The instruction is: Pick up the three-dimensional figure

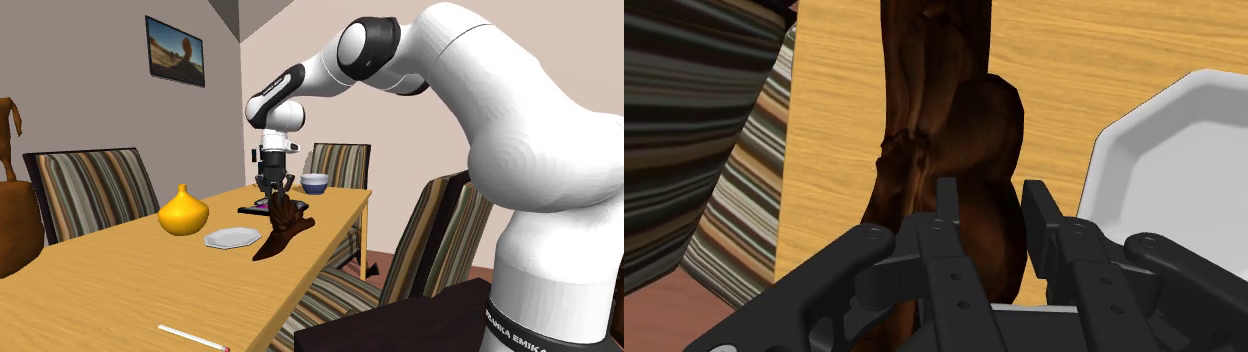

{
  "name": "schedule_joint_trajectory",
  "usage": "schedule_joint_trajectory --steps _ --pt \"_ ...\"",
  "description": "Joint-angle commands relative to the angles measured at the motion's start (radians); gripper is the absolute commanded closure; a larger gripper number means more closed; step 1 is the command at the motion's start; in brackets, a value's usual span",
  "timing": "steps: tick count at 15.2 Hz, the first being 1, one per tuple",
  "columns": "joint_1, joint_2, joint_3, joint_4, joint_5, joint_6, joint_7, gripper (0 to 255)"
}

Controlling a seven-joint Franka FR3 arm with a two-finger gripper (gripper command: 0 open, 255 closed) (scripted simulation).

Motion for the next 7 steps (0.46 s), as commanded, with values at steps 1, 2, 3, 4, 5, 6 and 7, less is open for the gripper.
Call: schedule_joint_trajectory --steps 1,2,3,4,5,6,7 --pt "-0.002 -0.011 0.001 0.01 0.001 -0.021 -0.001 255" --pt "-0.002 -0.016 0.001 0.017 0.002 -0.031 -0.001 255" --pt "-0.002 -0.02 0.001 0.023 0.002 -0.042 0.0 255" --pt "-0.002 -0.024 0.002 0.03 0.002 -0.053 0.0 255" --pt "-0.002 -0.028 0.002 0.037 0.003 -0.063 0.001 255" --pt "-0.002 -0.029 0.002 0.037 0.003 -0.065 0.001 255" --pt "-0.002 -0.029 0.002 0.038 0.003 -0.065 0.001 255"
